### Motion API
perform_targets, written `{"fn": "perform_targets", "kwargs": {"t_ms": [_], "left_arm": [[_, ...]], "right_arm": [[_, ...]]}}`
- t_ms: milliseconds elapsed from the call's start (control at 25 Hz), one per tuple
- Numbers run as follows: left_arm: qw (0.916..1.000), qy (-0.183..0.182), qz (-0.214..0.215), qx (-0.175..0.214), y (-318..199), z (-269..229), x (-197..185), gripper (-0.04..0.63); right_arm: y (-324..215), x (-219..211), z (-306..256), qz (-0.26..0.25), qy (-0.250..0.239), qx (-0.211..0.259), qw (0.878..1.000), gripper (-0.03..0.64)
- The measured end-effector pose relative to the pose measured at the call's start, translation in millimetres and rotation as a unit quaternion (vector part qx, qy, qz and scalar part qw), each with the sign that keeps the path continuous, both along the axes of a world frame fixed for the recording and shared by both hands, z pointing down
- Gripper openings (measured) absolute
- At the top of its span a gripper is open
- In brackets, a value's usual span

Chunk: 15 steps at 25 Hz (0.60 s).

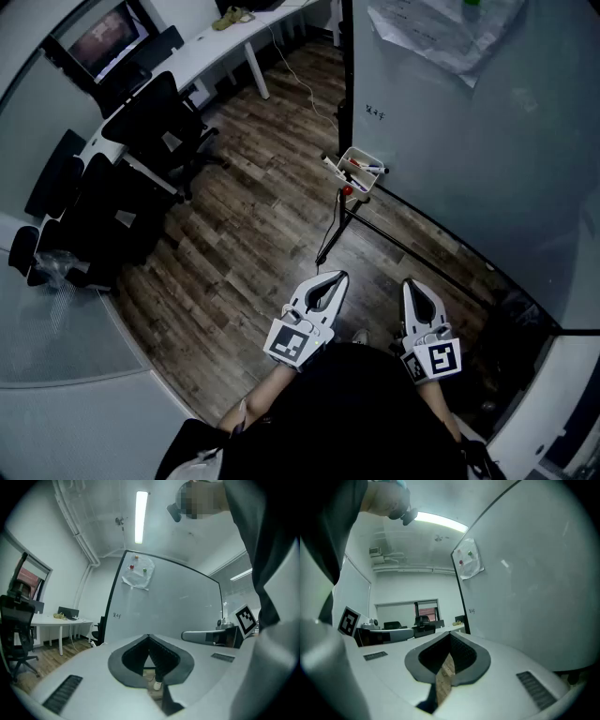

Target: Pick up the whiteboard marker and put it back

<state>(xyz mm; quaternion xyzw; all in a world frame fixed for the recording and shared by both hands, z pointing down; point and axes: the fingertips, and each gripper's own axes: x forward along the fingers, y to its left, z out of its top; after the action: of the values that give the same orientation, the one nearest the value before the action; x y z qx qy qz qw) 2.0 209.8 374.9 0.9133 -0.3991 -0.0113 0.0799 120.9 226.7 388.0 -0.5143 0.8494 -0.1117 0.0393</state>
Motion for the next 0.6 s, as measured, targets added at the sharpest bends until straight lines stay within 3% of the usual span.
{"fn": "perform_targets", "kwargs": {"t_ms": [600], "left_arm": [[0.9999,-0.005,0.01,0.011,-1,3,-16,0.008]], "right_arm": [[-3,-16,-4,-0.001,-0.016,0.005,1.0,0.014]]}}
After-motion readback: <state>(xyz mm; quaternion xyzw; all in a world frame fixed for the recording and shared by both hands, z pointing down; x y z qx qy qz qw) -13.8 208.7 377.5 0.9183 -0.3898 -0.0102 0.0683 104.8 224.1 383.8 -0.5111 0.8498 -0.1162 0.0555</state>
